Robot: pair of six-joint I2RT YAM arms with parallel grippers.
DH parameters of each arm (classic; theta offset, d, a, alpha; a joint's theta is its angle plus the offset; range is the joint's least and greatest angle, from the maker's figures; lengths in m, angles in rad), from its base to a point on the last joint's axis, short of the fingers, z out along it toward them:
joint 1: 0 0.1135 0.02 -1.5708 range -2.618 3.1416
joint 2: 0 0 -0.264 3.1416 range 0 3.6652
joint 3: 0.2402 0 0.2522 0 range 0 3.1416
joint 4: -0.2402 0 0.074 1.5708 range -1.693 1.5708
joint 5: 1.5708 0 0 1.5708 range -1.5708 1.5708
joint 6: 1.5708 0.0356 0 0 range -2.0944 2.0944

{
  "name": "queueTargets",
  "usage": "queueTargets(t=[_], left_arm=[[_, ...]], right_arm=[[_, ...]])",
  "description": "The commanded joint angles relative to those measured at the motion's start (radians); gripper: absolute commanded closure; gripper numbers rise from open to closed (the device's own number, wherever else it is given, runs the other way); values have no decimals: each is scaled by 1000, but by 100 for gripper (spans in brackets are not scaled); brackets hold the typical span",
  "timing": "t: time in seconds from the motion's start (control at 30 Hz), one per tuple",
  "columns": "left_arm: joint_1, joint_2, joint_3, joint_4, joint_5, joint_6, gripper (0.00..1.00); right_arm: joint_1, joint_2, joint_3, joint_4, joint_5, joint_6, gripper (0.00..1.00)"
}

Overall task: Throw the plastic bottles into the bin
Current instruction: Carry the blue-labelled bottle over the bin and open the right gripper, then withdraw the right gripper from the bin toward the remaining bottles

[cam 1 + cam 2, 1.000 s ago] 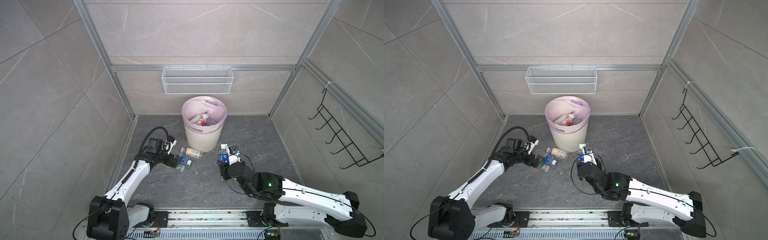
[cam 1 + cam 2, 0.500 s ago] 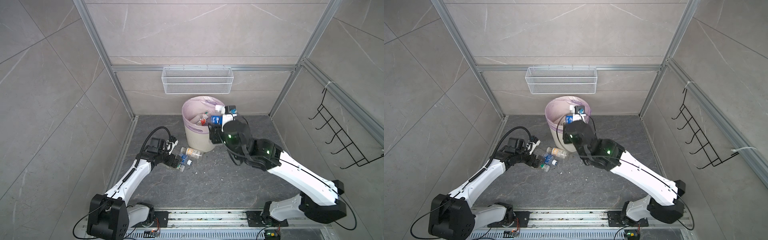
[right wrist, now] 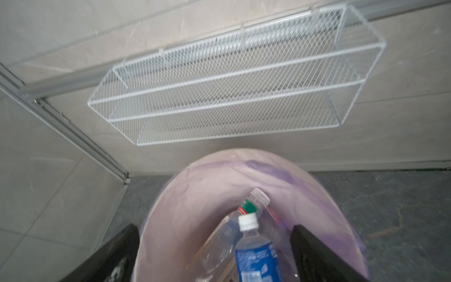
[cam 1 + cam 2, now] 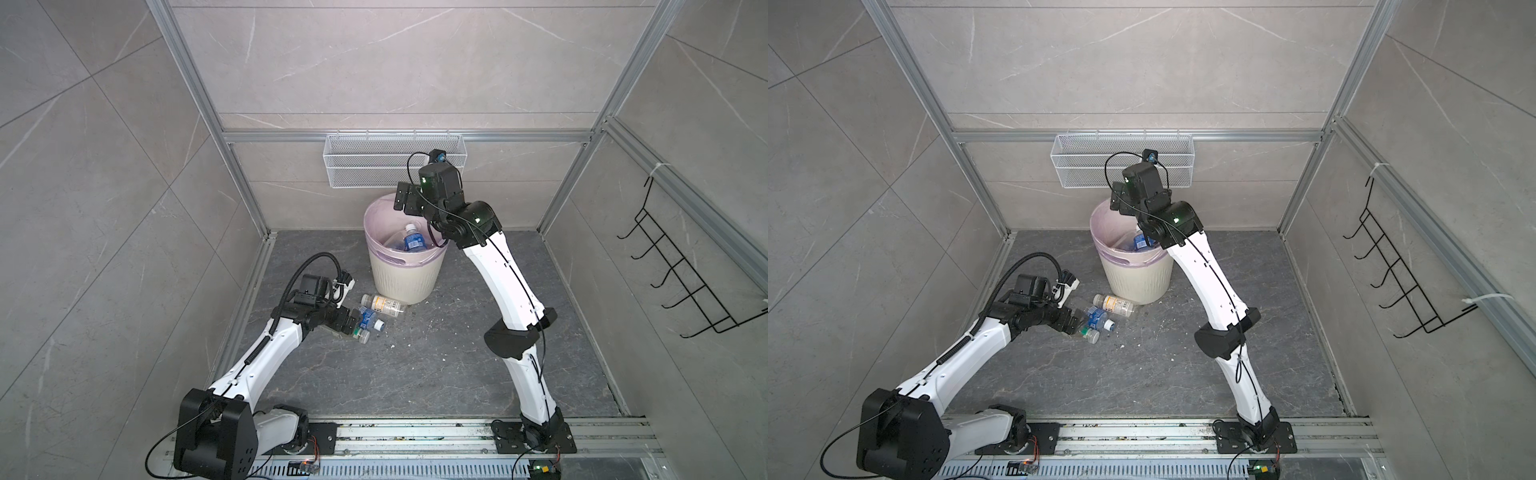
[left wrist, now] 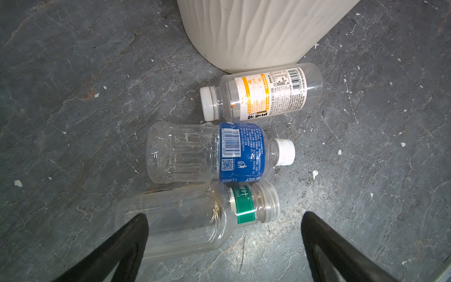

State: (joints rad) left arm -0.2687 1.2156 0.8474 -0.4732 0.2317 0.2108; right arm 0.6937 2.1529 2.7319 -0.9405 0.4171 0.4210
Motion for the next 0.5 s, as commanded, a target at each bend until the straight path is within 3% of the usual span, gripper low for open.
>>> queueTargets(t=[0.0,0.47], left_arm=[[-3,-27,35,-8,-31,38,0],[-3,9,47,-10,-125,77,0]], right_arm=[[6,-248,-265,179,-40,-19,1],[9,-638,-865,314,-88,19,1]])
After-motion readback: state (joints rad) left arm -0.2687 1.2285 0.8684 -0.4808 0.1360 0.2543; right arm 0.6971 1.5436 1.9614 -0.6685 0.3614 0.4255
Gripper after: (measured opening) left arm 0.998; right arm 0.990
